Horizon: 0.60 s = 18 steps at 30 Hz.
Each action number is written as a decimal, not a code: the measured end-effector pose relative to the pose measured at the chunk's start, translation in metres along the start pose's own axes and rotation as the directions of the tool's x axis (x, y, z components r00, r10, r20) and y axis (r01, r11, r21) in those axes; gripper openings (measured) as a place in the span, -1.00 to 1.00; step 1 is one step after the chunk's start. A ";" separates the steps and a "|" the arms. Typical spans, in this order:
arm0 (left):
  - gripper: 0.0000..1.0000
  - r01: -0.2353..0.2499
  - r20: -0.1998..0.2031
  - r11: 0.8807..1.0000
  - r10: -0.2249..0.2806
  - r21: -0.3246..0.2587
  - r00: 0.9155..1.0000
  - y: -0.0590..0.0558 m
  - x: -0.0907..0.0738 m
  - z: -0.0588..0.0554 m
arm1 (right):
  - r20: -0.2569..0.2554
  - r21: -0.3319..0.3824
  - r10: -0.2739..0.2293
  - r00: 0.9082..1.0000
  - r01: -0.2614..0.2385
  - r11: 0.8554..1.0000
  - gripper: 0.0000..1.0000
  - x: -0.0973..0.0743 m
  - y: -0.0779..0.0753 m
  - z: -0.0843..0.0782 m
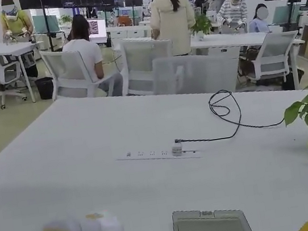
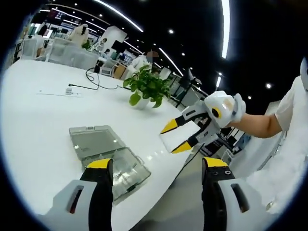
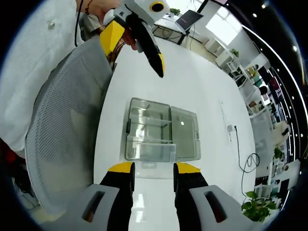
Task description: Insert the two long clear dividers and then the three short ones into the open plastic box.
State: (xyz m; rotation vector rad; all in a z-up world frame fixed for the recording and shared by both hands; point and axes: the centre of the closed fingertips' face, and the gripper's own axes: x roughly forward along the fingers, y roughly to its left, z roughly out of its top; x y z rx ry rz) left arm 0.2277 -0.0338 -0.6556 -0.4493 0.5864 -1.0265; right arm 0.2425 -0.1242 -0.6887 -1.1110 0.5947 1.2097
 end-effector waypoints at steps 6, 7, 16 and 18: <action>0.09 0.081 0.046 0.980 -0.074 -0.181 0.996 -0.019 0.019 0.011 | 0.027 -0.026 -0.047 0.999 0.047 0.999 -0.34 -0.016 0.002 0.032; 0.04 0.089 0.040 0.979 -0.083 -0.182 0.996 -0.021 0.021 0.011 | 0.032 -0.030 -0.056 0.998 0.057 0.998 -0.34 -0.018 0.002 0.037; -0.42 0.116 0.001 0.972 -0.118 -0.205 0.993 -0.035 0.037 0.001 | 0.038 -0.088 -0.096 0.995 0.099 0.991 -0.34 -0.032 0.002 0.063; -0.54 0.120 0.002 0.970 -0.122 -0.211 0.992 -0.035 0.038 0.002 | 0.037 -0.096 -0.096 0.995 0.099 0.990 -0.34 -0.032 0.004 0.065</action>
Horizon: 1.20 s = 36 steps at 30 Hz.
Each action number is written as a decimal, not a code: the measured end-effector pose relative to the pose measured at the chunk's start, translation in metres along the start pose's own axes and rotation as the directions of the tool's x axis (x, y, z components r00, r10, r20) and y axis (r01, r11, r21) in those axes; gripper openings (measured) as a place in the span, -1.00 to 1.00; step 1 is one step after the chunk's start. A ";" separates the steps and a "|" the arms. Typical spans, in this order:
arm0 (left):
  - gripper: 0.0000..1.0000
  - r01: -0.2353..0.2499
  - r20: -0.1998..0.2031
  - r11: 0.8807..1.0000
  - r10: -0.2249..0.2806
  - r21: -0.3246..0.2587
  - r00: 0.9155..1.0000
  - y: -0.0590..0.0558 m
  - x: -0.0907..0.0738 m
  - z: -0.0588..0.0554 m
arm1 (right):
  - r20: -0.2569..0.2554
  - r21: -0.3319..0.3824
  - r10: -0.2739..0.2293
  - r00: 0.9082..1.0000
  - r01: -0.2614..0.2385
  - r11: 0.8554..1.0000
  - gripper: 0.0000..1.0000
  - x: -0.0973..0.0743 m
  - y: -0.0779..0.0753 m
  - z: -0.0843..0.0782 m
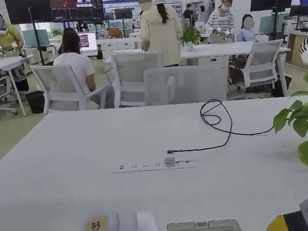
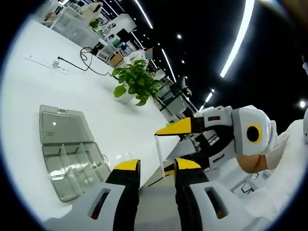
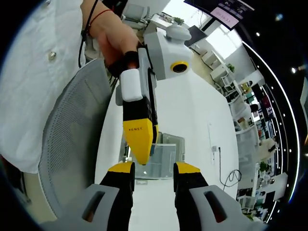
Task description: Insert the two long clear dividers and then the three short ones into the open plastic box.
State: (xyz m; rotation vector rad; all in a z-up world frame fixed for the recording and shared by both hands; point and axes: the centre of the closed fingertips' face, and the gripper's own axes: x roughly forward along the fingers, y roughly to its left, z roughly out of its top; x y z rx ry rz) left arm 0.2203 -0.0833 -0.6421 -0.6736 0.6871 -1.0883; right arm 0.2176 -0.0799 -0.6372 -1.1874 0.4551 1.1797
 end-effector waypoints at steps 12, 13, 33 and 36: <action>-1.00 0.022 -0.013 1.000 -0.022 -0.013 1.000 -0.003 0.001 -0.004 | 0.000 -0.001 0.013 1.000 -0.013 1.000 -0.34 0.003 0.005 0.002; -1.00 0.015 -0.012 1.000 -0.015 -0.008 1.000 -0.002 0.001 -0.005 | -0.003 -0.002 0.013 1.000 -0.013 1.000 -0.34 0.004 0.005 0.002; -1.00 0.039 -0.102 0.946 -0.007 0.321 0.995 0.001 -0.010 -0.024 | 0.236 0.266 0.190 0.953 -0.251 0.931 -0.36 -0.017 -0.011 0.014; -1.00 0.074 -0.135 0.916 -0.022 0.393 0.991 -0.003 -0.011 -0.029 | 0.293 0.294 0.271 0.917 -0.356 0.887 -0.48 -0.020 -0.007 0.018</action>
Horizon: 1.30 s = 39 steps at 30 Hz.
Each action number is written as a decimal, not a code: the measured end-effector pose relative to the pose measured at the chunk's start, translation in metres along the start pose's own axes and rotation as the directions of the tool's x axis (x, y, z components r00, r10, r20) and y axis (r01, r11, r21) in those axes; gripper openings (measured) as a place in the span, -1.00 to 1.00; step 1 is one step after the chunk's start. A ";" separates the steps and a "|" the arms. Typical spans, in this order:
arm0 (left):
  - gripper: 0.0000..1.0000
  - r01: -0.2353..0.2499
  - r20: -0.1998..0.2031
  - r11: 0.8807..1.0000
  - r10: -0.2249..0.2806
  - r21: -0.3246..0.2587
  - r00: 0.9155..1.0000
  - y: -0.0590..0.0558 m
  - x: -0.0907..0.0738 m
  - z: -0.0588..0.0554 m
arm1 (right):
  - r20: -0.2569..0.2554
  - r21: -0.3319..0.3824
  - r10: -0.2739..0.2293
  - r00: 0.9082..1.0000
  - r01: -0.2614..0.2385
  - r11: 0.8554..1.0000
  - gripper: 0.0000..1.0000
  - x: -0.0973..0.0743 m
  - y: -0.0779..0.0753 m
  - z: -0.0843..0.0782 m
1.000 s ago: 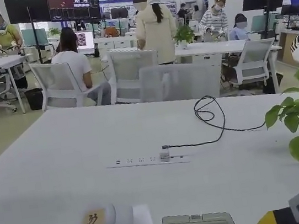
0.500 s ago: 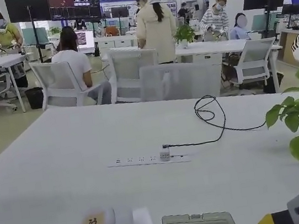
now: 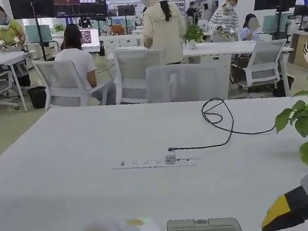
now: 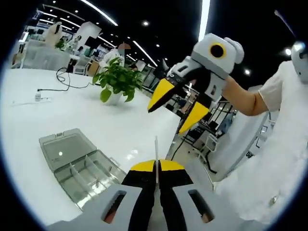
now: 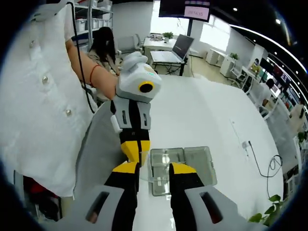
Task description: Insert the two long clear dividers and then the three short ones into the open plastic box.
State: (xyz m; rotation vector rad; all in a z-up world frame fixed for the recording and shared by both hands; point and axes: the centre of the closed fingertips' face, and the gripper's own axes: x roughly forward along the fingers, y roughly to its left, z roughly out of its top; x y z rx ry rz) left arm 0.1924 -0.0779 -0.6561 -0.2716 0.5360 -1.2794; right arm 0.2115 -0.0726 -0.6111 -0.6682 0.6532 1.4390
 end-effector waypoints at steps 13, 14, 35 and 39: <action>-1.00 0.071 0.030 0.977 -0.078 0.199 0.996 -0.019 -0.005 0.008 | -0.055 0.029 0.308 0.950 -0.307 0.951 -0.76 0.020 0.029 -0.002; -1.00 0.074 0.030 0.975 -0.082 0.209 0.996 -0.020 -0.006 0.008 | -0.056 0.030 0.322 0.945 -0.321 0.947 -0.81 0.021 0.030 -0.002; -1.00 0.052 0.018 0.954 -0.060 0.297 0.998 -0.021 -0.008 0.001 | -0.096 0.003 0.380 0.920 -0.381 0.924 -0.94 0.027 0.044 -0.005; -1.00 0.041 0.022 0.955 -0.049 0.293 0.999 -0.019 -0.009 0.000 | -0.093 -0.001 0.369 0.925 -0.371 0.929 -0.94 0.028 0.043 -0.005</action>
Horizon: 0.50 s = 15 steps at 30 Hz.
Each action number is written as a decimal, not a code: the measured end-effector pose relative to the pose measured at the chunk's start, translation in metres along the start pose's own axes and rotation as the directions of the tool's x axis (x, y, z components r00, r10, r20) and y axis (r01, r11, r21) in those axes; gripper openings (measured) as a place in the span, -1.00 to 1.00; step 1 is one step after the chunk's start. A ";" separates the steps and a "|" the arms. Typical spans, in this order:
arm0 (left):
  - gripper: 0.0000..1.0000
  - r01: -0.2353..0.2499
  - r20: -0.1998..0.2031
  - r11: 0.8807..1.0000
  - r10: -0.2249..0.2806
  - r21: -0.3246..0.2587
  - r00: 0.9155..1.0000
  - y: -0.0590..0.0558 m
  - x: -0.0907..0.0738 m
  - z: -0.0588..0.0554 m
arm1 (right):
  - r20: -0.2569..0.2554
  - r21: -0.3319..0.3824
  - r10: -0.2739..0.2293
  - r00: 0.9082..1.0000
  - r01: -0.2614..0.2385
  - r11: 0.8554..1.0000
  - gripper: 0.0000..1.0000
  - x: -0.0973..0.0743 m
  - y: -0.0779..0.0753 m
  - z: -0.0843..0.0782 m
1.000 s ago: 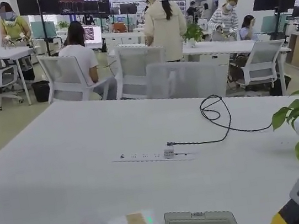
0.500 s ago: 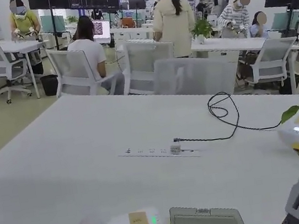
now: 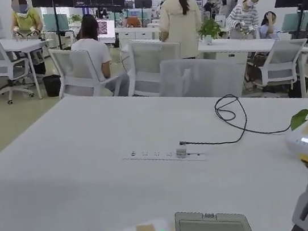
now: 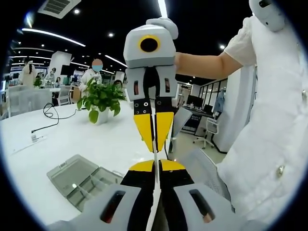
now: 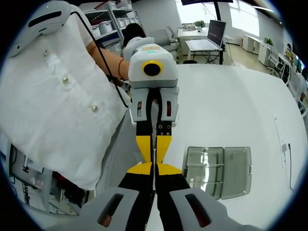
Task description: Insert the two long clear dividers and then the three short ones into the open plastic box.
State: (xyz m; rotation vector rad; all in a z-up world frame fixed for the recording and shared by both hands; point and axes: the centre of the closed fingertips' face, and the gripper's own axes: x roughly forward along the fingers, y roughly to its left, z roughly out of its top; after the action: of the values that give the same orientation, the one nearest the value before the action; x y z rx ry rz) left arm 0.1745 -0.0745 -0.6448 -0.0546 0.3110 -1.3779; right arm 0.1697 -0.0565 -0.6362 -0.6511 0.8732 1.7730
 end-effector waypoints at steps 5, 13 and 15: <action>-0.93 -0.019 -0.010 1.000 0.019 0.000 1.000 0.000 -0.003 -0.005 | 0.007 -0.003 -0.015 1.000 0.016 1.000 -0.94 0.000 -0.002 0.002; -0.71 -0.091 -0.021 0.995 0.091 -0.028 0.996 0.012 -0.017 -0.014 | 0.031 0.001 -0.067 0.997 0.067 0.998 -0.94 -0.005 -0.010 0.007; -0.60 -0.118 -0.032 0.993 0.117 -0.020 0.993 0.016 -0.020 -0.016 | 0.037 0.000 -0.088 0.995 0.088 0.996 -0.94 -0.006 -0.014 0.009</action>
State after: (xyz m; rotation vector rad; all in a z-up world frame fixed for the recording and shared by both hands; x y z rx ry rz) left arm 0.1822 -0.0497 -0.6603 -0.0330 0.3497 -1.2596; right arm 0.1844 -0.0495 -0.6298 -0.6463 0.8058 1.7024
